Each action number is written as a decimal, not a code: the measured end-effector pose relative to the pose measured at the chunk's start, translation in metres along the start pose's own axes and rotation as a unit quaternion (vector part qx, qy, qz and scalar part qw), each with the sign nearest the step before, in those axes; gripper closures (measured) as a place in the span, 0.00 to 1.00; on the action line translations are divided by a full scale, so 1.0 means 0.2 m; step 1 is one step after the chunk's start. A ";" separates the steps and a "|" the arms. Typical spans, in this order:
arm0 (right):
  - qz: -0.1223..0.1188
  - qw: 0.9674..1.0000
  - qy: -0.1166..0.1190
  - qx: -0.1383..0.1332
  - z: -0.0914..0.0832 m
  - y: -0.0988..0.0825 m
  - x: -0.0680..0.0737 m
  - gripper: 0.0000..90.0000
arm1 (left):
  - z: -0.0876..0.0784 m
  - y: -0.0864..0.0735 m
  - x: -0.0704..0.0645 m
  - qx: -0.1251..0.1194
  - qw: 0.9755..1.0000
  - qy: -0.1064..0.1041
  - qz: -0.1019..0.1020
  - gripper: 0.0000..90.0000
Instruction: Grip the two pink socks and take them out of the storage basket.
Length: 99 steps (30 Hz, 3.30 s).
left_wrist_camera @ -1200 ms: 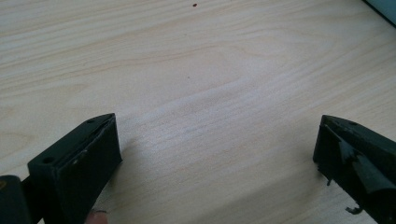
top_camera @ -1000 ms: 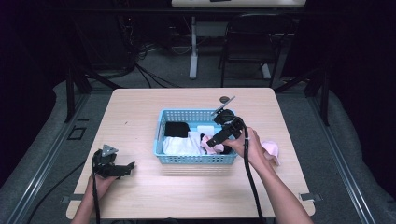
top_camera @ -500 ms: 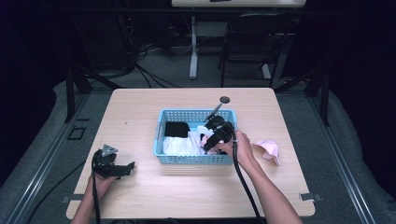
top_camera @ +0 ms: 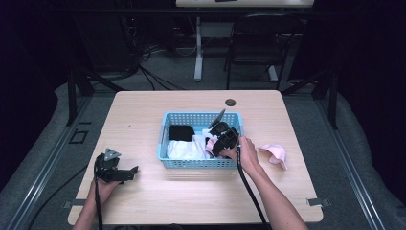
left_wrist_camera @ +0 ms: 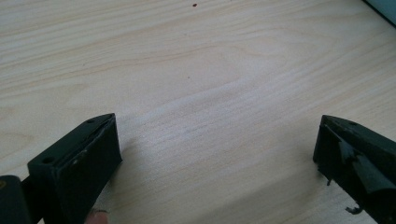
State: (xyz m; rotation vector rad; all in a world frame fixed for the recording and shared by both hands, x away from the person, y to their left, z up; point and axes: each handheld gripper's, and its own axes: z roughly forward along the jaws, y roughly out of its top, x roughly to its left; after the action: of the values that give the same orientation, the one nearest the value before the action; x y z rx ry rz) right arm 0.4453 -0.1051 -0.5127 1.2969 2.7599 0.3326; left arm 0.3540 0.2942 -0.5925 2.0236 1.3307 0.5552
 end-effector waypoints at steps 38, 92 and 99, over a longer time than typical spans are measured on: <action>-0.006 0.998 0.027 -0.051 -0.32 -0.07 -0.04 0.86 | 0.00 0.00 0.00 0.000 1.000 0.000 0.000 0.01; 0.141 0.982 -0.007 -0.122 -0.51 -0.79 -0.56 0.86 | 0.00 0.00 0.00 -0.001 1.000 0.000 -0.002 0.01; 0.157 0.984 0.007 -0.084 -0.22 -0.78 -0.59 0.84 | 0.00 0.00 0.00 -0.002 1.000 0.001 0.000 0.01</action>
State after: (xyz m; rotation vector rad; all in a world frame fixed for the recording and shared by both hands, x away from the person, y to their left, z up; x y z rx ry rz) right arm 0.3963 -0.3000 -0.5076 1.6852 2.4674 0.5827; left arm 0.3543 0.2939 -0.5927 2.0200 1.3311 0.5596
